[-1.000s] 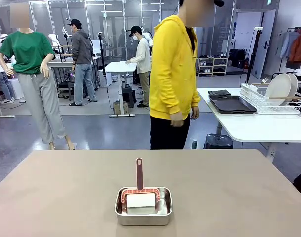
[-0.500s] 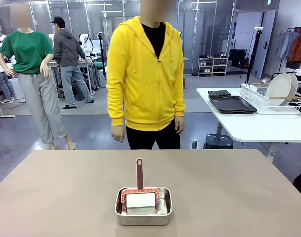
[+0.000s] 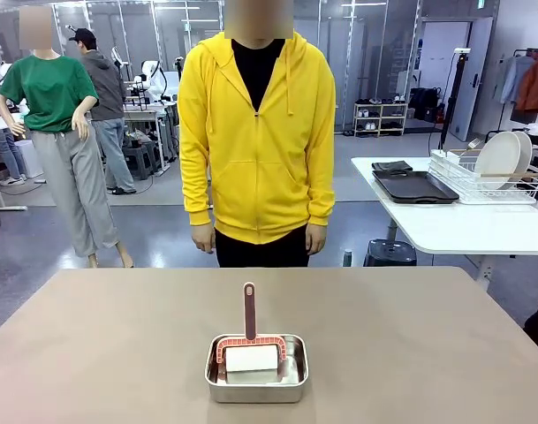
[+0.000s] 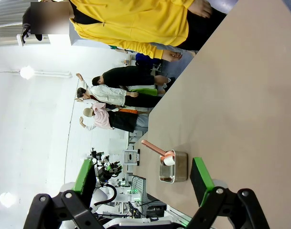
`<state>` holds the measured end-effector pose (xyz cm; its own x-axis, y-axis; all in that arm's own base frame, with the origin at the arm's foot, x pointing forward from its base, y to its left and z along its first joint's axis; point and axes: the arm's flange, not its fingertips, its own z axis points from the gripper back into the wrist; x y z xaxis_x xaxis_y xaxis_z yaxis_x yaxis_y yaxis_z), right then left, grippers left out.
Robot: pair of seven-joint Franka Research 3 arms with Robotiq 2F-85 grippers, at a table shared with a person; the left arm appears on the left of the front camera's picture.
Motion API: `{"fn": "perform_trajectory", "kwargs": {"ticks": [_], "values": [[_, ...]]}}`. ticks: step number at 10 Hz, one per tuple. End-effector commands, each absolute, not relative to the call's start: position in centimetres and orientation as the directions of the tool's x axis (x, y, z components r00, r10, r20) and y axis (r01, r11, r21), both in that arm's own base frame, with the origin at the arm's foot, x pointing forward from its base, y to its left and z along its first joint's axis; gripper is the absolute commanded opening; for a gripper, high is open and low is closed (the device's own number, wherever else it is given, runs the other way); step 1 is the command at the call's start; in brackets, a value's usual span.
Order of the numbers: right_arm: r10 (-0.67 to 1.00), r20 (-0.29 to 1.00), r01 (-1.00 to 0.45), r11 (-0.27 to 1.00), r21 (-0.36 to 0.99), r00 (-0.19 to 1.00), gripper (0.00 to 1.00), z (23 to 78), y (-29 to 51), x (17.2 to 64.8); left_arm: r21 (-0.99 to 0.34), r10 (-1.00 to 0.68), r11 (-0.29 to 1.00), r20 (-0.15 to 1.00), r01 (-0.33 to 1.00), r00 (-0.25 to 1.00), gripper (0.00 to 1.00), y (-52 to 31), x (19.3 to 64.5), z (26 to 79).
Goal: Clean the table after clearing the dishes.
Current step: Place the Lint Roller back on top of the Airtight Container.
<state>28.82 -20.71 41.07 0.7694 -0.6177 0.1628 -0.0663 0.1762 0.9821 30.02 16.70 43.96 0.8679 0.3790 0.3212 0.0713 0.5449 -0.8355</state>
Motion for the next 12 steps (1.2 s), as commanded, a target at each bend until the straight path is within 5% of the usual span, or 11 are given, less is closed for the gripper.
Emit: {"fn": "perform_trajectory", "kwargs": {"ticks": [1, 12], "values": [[-0.621, 0.161, -0.071, 0.167, 0.983, 0.767, 1.0, 41.38, -20.42, 28.51, -0.846, 0.39, 0.528, 0.316, 0.071, 0.865, 0.97, 16.8, 29.87, 44.25], [-0.621, 0.161, -0.071, 0.167, 0.983, 0.767, 1.0, 41.38, -20.42, 28.51, -0.846, 0.39, 0.528, 0.316, 0.071, 0.865, 0.97, 16.8, 29.87, 44.25]]}}
